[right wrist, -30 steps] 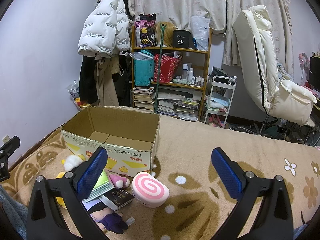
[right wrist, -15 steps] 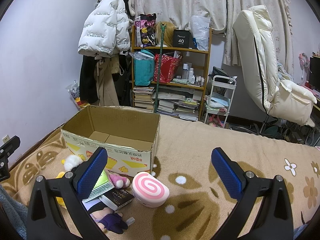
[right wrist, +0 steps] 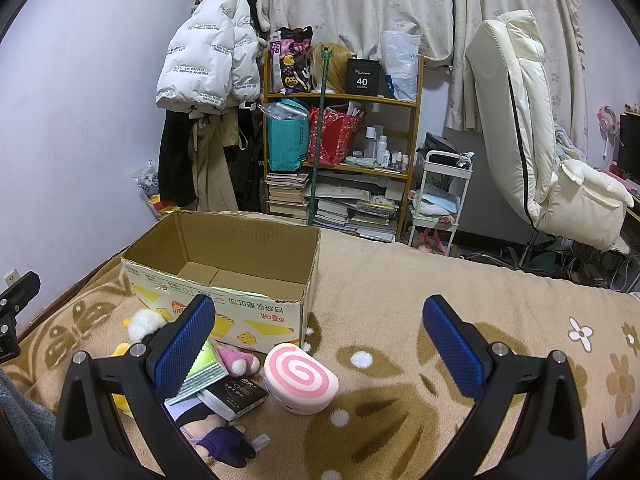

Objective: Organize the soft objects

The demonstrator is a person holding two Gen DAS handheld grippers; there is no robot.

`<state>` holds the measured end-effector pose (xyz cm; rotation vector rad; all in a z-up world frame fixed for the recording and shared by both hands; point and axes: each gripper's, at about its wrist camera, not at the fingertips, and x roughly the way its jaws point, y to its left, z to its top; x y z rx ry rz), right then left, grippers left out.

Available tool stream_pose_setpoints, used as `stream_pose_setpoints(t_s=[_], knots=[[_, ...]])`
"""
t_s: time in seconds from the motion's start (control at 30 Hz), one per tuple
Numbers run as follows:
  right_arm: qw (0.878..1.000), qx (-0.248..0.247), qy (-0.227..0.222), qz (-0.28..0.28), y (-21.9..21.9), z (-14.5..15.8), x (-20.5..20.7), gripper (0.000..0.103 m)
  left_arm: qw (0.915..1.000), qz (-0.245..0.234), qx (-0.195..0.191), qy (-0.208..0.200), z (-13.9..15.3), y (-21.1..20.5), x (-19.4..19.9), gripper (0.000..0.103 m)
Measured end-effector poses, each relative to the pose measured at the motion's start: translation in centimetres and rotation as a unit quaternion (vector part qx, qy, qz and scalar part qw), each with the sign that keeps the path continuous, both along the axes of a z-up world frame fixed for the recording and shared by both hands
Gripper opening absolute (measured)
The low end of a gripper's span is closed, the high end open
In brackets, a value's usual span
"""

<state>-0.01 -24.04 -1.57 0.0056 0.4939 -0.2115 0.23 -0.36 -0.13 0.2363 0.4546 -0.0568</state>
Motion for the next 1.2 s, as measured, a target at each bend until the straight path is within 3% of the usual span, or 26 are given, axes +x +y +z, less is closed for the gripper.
stream_pose_setpoints(t_s=[0.4,0.73,0.97,1.2], knots=[[1.0,0.0,0.004,0.002,-0.1,0.0,0.1,0.103,0.9999,-0.009,-0.005,0.014,-1.0,-0.1,0.1,0.102],[0.998,0.032,0.062,-0.003,-1.1,-2.0,2.2,0.103,0.9943,-0.036,-0.002,0.101,-3.2,-0.9,2.5,0.102],[0.99,0.068,0.121,0.008,-2.1,-4.1,3.8,0.103,0.9825,-0.047,-0.027,0.178,-5.1,-0.6,4.8,0.102],[0.982,0.083,0.169,0.008,-2.6,-6.2,5.5,0.103,0.9724,-0.068,-0.015,0.222,-7.0,-1.8,5.8,0.102]])
